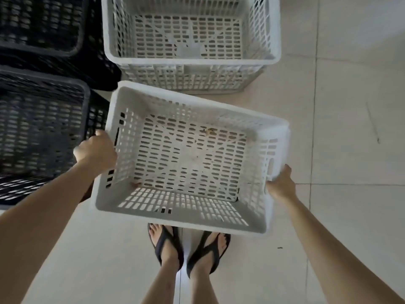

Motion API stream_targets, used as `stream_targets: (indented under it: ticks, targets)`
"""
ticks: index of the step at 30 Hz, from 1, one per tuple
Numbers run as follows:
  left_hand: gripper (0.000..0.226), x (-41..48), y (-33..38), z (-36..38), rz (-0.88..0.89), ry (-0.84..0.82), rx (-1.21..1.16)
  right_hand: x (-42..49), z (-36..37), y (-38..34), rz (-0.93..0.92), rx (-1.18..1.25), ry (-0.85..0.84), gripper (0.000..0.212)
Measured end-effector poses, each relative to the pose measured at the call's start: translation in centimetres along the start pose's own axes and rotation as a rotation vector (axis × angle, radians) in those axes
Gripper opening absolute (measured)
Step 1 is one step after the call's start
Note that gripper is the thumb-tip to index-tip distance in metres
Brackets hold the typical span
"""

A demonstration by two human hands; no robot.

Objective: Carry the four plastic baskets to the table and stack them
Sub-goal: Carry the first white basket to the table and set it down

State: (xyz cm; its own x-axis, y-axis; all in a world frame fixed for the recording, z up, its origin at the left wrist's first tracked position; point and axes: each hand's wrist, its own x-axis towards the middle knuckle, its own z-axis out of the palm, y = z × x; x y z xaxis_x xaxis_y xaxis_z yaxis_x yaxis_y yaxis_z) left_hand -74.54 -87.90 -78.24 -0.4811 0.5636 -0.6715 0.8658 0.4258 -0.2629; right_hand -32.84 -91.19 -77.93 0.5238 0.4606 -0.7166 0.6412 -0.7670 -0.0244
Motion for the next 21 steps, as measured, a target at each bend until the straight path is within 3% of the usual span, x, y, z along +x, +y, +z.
stream_targets:
  ticks: [3, 6, 12, 16, 21]
  targets:
    - [0.035, -0.7, -0.1, -0.7, 0.018, -0.010, 0.030, 0.0, -0.6, 0.5, 0.007, 0.008, 0.053, 0.054]
    - [0.033, -2.7, 0.1, -2.0, 0.047, -0.001, 0.039, -0.5, -3.5, 1.2, 0.008, -0.056, -0.007, 0.035]
    - [0.034, -10.3, 2.8, -8.7, 0.087, -0.006, 0.064, -4.2, -11.9, 4.5, 0.027, -0.050, -0.005, 0.046]
    - [0.038, -17.7, 6.0, -16.5, 0.131, -0.028, 0.112, -6.8, -21.4, 6.6, 0.025, -0.048, 0.013, 0.036]
    - [0.038, -25.7, 11.2, -27.2, 0.227, -0.052, 0.152, -8.9, -34.5, 7.6, 0.025, -0.046, 0.052, 0.038]
